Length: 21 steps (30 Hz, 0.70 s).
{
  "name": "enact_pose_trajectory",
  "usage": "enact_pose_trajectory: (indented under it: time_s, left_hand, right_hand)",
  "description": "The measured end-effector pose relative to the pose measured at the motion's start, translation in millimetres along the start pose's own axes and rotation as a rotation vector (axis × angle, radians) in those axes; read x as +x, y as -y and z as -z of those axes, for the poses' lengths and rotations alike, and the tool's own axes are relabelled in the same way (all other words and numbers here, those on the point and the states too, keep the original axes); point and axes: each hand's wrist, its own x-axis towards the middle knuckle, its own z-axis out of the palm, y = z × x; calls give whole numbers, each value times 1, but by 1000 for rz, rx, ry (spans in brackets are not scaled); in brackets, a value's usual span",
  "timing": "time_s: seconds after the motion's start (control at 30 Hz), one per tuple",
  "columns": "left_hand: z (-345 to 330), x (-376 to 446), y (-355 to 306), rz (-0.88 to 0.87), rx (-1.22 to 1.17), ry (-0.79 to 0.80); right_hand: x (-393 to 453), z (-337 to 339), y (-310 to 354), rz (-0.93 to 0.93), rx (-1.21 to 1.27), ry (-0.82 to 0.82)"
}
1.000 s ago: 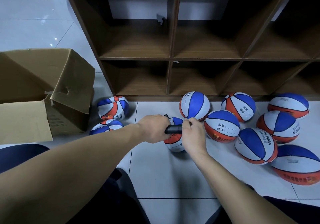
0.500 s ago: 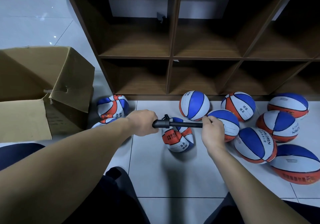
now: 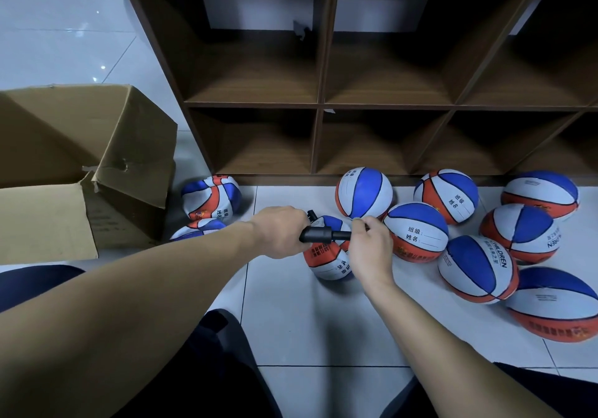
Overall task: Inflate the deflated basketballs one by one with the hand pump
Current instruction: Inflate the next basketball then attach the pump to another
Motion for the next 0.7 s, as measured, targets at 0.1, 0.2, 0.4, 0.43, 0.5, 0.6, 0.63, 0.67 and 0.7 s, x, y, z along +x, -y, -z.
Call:
enact_pose_trajectory:
  time_s: [0.1, 0.2, 0.4, 0.43, 0.5, 0.6, 0.63, 0.67, 0.7]
  left_hand:
    - [1, 0, -9, -18, 2, -11]
    - [2, 1, -17, -33, -9, -20]
    - [3, 0, -17, -47, -4, -12]
    - [2, 0, -15, -47, -10, -12]
    - [1, 1, -9, -33, -17, -8]
    - [2, 1, 8, -4, 0, 12]
    - [4, 1, 15, 7, 9, 23]
    - [4, 1, 21, 17, 11, 37]
    - [5, 0, 27, 27, 7, 47]
  right_hand:
    - [-3, -5, 2, 14, -22, 12]
    - [-6, -6, 6, 27, -37, 29]
    - [-5, -7, 4, 31, -52, 59]
    - [-4, -6, 5, 31, -58, 72]
    - [0, -2, 4, 16, -51, 83]
    - [13, 15, -3, -37, -17, 38]
    - [18, 21, -6, -49, -17, 19]
    - [22, 28, -8, -60, -17, 5]
    - [26, 33, -9, -64, -11, -2]
